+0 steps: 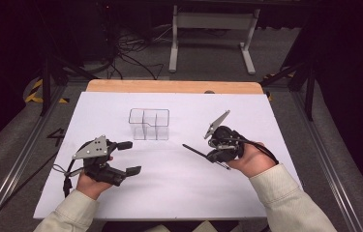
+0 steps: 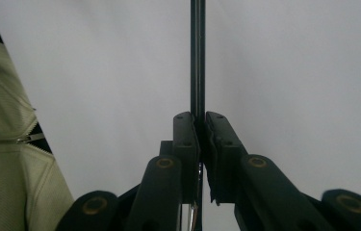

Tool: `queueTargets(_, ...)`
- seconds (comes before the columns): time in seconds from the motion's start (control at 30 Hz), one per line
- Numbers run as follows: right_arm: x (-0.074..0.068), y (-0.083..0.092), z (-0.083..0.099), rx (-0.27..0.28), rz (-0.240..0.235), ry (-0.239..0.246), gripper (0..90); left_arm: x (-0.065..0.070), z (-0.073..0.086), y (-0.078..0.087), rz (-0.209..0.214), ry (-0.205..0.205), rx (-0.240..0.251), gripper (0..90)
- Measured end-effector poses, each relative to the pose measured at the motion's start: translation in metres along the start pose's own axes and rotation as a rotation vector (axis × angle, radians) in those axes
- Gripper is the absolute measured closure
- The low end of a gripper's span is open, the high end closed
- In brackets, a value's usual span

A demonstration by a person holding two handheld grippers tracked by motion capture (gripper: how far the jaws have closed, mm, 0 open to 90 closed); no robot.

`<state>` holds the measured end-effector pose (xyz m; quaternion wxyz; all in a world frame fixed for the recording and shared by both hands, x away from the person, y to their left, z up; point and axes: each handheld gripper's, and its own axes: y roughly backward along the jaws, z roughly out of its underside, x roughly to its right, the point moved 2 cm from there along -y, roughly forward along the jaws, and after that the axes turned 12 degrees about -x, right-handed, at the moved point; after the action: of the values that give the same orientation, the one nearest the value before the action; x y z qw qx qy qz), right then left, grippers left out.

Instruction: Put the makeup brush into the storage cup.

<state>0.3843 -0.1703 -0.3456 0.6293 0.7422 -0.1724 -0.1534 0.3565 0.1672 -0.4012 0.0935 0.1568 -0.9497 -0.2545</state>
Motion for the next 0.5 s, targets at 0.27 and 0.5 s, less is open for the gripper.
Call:
queueTargets(0.27,-0.014,0.007,-0.013,-0.002,-0.014,0.077,84.2,0.002,-0.01,-0.011,0.062,-0.034,-0.009,10.6)
queueTargets(0.5,-0.023,0.011,-0.021,-0.006,-0.027,0.134,84.2,0.006,-0.016,-0.016,0.093,-0.056,-0.009,9.2)
